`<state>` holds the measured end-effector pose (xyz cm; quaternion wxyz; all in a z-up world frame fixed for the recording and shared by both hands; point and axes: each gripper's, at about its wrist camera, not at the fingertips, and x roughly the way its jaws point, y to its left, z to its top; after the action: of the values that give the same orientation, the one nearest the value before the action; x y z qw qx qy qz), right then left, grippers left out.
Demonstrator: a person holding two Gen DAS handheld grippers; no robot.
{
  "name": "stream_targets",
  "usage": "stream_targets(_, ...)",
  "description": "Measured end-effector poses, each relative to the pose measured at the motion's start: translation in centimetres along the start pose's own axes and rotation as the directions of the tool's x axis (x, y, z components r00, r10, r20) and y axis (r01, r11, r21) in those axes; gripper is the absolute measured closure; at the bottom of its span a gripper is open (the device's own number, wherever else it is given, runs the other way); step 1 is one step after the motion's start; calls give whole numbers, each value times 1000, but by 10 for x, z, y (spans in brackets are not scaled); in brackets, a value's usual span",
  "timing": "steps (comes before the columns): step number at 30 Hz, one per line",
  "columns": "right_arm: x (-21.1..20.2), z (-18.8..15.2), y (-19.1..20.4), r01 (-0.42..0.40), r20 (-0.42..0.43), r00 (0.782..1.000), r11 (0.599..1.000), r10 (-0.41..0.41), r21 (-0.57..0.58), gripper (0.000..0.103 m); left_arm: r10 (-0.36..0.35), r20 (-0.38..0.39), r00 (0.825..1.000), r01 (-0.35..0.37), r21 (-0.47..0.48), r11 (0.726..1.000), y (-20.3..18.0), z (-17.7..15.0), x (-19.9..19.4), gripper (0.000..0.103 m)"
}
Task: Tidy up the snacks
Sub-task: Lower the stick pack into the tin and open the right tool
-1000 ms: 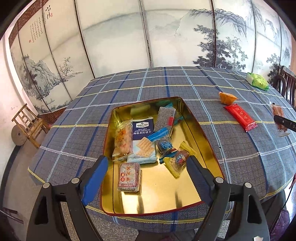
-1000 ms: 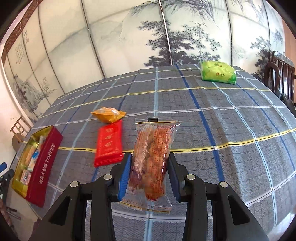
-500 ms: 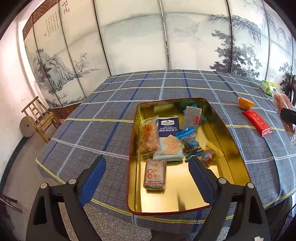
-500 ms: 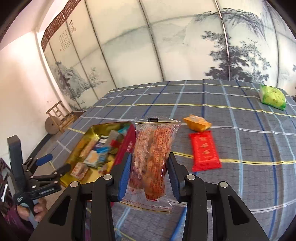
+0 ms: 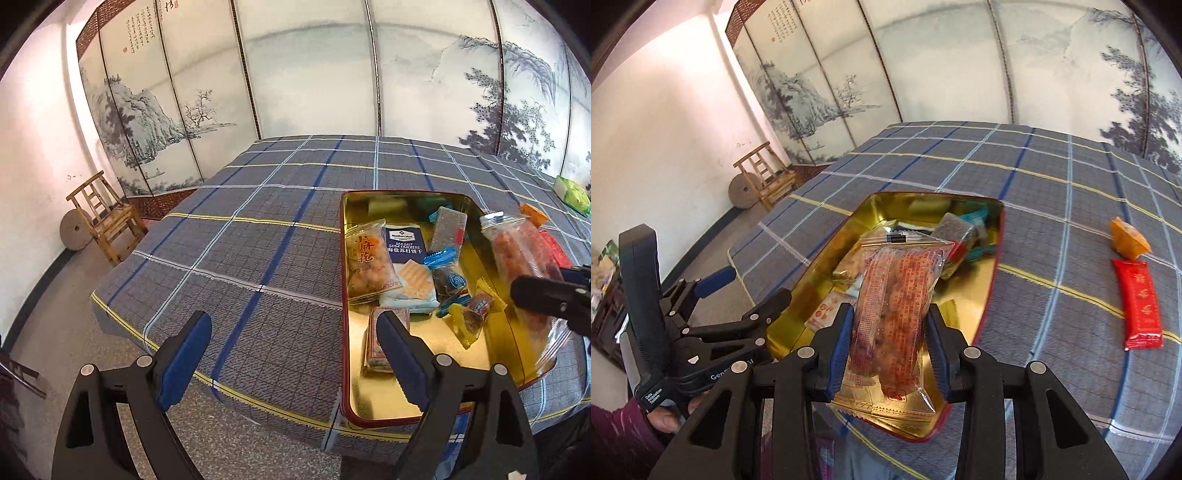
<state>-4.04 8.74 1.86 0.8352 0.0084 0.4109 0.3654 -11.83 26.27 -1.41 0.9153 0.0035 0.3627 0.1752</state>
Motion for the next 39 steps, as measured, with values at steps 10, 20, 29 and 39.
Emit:
stream_targets(10,43,0,19,-21,-81,997,999,18,-30,63,-13,4,1000,13,10,1000,2,0,3,13)
stream_targets(20,53,2,23,-15,-105,994,999,11,-36,63,-17,-7,1000,17,0,1000,5,0,8,13)
stream_targets(29,59,4,27,-12,-117,993,999,7,-45,63,-20,-9,1000,20,-2,1000,8,-2,10,12)
stream_targets(39,66,3,32,-11,-127,992,999,5,-51,63,-23,-16,1000,23,-11,1000,11,-7,13,11)
